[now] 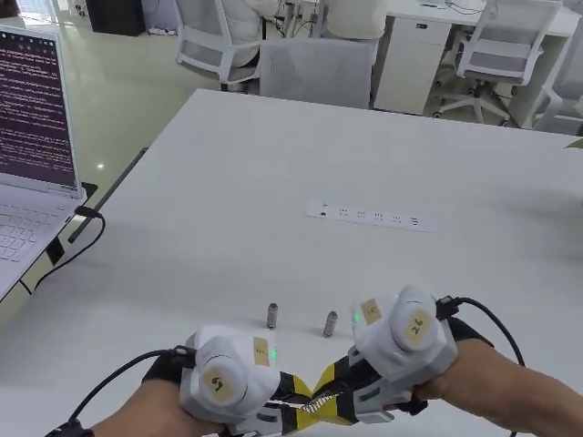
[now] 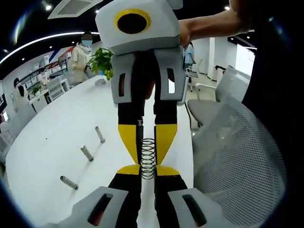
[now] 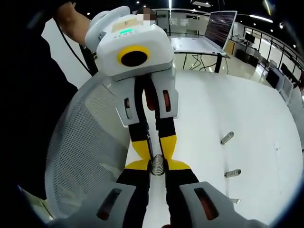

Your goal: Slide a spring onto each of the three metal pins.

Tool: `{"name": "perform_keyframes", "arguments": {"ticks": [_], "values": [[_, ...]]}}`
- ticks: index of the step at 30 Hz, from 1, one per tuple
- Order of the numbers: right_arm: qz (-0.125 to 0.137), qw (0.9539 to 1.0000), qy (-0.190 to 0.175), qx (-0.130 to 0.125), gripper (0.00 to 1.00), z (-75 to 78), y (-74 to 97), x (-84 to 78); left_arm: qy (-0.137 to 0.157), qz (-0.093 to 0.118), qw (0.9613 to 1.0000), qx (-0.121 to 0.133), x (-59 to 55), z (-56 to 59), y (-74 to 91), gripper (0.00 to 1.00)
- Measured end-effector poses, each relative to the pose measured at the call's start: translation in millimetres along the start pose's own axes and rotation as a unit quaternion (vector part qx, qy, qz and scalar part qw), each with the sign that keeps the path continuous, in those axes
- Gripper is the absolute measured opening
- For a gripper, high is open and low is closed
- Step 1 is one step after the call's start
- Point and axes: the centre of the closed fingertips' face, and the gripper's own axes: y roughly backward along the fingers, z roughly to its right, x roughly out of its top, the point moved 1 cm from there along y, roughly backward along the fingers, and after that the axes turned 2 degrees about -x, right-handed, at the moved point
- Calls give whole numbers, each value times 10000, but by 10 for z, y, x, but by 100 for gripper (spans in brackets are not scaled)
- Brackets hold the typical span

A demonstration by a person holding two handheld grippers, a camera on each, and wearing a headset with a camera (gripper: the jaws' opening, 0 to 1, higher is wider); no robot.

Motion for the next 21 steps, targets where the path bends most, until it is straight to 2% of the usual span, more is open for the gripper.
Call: {"name": "perform_keyframes", "arguments": {"ticks": [5, 12, 21], "values": [[-178, 9998, 93, 20, 8, 20, 18, 1, 349, 288, 9990, 53, 25, -15, -3, 1], [-451, 9985, 264, 136, 8, -6, 9, -49, 386, 352, 9986, 68, 22, 24, -45, 2], [-502, 9982, 298, 112, 8, 8, 46, -71, 440, 385, 9983, 88, 62, 10, -73, 2]]}}
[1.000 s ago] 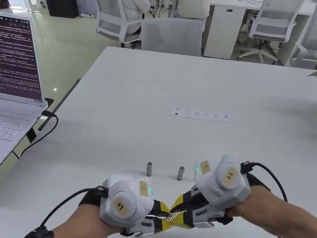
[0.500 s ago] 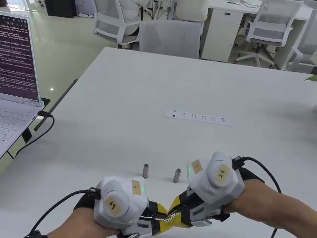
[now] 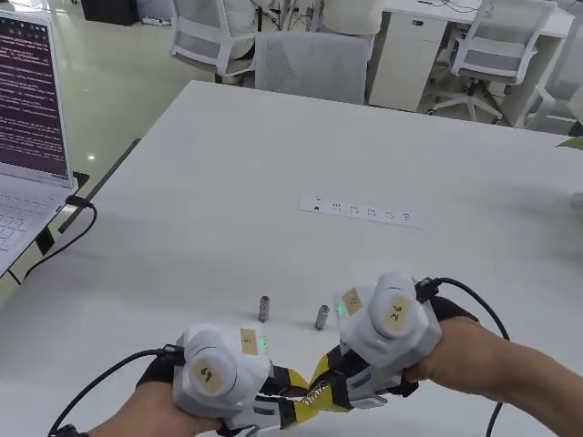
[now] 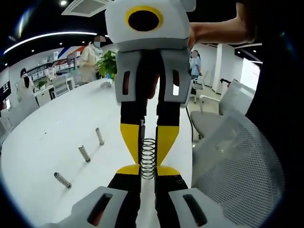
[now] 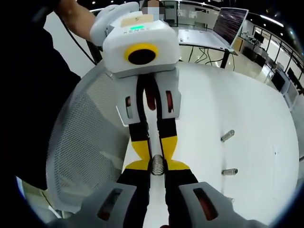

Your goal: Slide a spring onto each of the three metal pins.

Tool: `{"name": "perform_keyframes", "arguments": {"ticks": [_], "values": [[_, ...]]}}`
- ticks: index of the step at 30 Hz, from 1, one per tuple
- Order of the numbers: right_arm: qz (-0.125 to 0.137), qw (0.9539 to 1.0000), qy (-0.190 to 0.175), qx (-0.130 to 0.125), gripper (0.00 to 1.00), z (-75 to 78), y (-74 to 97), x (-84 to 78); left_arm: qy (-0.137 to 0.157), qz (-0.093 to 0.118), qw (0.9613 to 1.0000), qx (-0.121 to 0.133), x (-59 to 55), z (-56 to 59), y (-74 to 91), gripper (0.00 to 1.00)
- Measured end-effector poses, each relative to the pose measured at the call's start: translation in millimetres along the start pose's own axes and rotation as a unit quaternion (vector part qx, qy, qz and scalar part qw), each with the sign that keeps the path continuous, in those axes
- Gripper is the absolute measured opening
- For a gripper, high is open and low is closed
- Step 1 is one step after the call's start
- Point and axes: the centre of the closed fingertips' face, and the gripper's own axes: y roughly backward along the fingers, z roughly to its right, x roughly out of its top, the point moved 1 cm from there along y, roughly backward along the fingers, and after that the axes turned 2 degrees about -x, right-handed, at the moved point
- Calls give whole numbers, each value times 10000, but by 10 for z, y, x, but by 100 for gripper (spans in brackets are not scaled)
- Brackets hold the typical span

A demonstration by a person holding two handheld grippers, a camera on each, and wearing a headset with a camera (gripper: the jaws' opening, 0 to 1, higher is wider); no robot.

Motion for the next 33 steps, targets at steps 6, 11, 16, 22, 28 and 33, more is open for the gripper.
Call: {"name": "perform_keyframes", "arguments": {"ticks": [6, 11, 16, 22, 28, 33], "values": [[-155, 9999, 33, 46, 8, -36, 9, -53, -214, -174, 9995, -123, 7, 44, -54, 1], [-201, 9998, 10, 16, 8, -41, -1, -85, -226, -245, 9993, -138, -4, 49, -67, 1], [-224, 9997, 27, -28, 8, -34, -1, -90, -257, -290, 9992, -133, -5, 45, -73, 1], [-163, 9998, 50, -77, 8, -8, 8, -93, -183, -196, 9996, -45, -4, 15, -73, 2], [-128, 9999, 21, -103, 8, -5, 15, -100, -85, -146, 9999, 17, -9, 2, -54, 6], [-66, 9998, -78, -157, 8, 19, 37, -122, -5, -126, 9999, 29, -32, -13, -14, 7]]}}
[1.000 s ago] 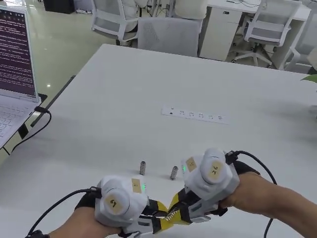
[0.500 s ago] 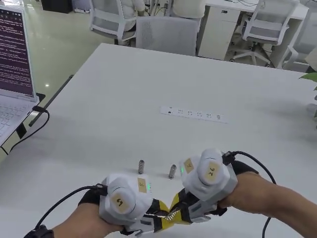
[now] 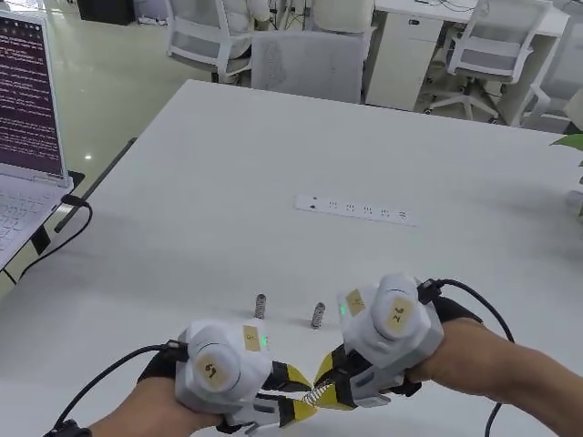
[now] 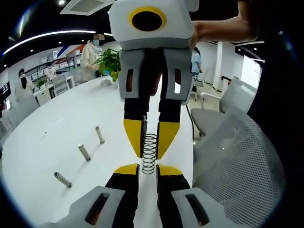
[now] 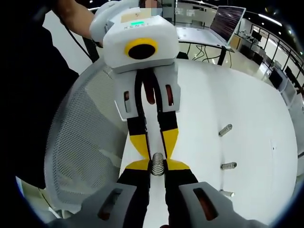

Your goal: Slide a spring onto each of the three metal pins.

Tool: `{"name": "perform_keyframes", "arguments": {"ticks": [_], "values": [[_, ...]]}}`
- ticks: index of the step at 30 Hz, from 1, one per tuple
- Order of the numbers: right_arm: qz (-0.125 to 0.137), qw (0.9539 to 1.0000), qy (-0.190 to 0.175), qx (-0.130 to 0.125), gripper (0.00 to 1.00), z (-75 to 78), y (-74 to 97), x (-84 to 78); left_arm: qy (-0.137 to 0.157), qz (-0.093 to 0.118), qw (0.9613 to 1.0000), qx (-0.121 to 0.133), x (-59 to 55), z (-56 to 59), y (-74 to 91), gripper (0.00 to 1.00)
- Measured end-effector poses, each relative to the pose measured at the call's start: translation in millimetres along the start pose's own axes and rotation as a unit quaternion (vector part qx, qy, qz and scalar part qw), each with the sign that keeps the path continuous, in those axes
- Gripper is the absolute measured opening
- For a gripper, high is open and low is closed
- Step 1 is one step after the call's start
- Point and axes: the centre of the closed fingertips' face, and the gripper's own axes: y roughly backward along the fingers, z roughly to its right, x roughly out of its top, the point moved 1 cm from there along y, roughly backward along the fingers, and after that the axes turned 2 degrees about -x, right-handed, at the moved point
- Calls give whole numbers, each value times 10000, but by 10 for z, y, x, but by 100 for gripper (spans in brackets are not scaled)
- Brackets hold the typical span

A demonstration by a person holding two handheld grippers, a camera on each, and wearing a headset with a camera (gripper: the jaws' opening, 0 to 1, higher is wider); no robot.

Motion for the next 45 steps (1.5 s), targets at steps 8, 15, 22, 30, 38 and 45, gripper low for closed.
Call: {"name": "perform_keyframes", "arguments": {"ticks": [8, 15, 22, 30, 38, 45], "values": [[-28, 9998, -160, -73, 8, 14, 20, -111, 230, 84, 9995, 198, -64, -56, 117, 11], [-38, 9996, -269, -79, 8, -21, 22, -218, 308, 7, 9991, 305, -163, -67, 214, 14], [-47, 9989, -442, -147, 8, -51, 30, -346, 604, 18, 9969, 511, -270, -122, 331, 18], [-53, 9969, -747, -252, 8, -32, 72, -476, 784, -3, 9945, 701, -379, -150, 457, 21], [-99, 9961, -818, -311, 8, -21, 98, -561, 952, -38, 9914, 902, -469, -197, 576, 25], [-128, 9953, -887, -365, 8, -2, 120, -624, 1143, -20, 9866, 1166, -544, -282, 735, 28]]}}
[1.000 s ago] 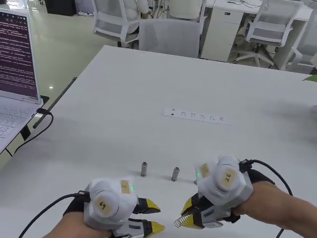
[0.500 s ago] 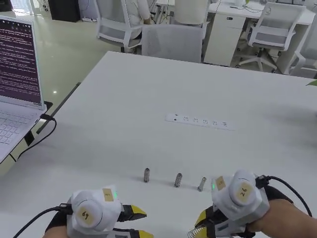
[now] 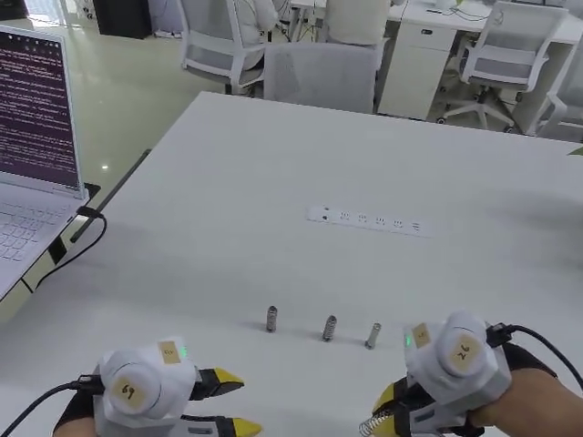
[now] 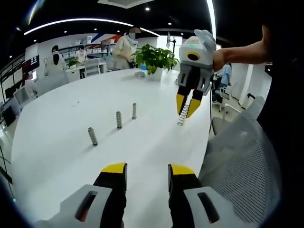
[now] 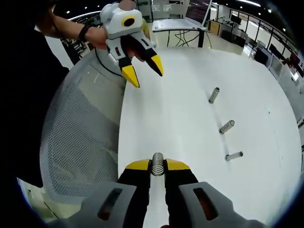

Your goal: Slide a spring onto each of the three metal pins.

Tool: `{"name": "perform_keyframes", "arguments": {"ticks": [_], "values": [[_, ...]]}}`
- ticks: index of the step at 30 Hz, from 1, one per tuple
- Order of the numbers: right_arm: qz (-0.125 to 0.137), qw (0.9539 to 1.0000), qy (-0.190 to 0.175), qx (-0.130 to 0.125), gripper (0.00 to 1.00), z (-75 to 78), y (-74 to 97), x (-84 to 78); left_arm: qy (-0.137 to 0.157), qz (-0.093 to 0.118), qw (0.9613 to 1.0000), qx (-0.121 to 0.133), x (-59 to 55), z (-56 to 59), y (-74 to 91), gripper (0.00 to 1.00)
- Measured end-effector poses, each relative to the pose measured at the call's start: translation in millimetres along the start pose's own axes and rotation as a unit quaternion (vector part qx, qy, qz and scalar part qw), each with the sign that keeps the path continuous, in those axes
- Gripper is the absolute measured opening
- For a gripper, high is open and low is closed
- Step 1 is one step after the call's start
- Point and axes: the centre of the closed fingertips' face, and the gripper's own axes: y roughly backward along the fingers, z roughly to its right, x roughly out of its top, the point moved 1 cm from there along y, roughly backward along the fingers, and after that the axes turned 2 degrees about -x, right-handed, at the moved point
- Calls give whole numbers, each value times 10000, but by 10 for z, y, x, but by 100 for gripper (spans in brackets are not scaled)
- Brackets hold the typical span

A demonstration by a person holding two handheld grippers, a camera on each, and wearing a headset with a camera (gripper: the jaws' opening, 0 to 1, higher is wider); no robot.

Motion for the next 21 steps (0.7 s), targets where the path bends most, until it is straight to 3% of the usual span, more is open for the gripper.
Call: {"name": "perform_keyframes", "arguments": {"ticks": [10, 21], "values": [[-33, 9999, -90, -77, 8, 41, 35, -84, 254, 84, 9992, 310, -54, -144, 158, 30], [-108, 9998, -121, -139, 8, 118, 58, -133, 353, 117, 9983, 443, -70, -206, 214, 31]]}}
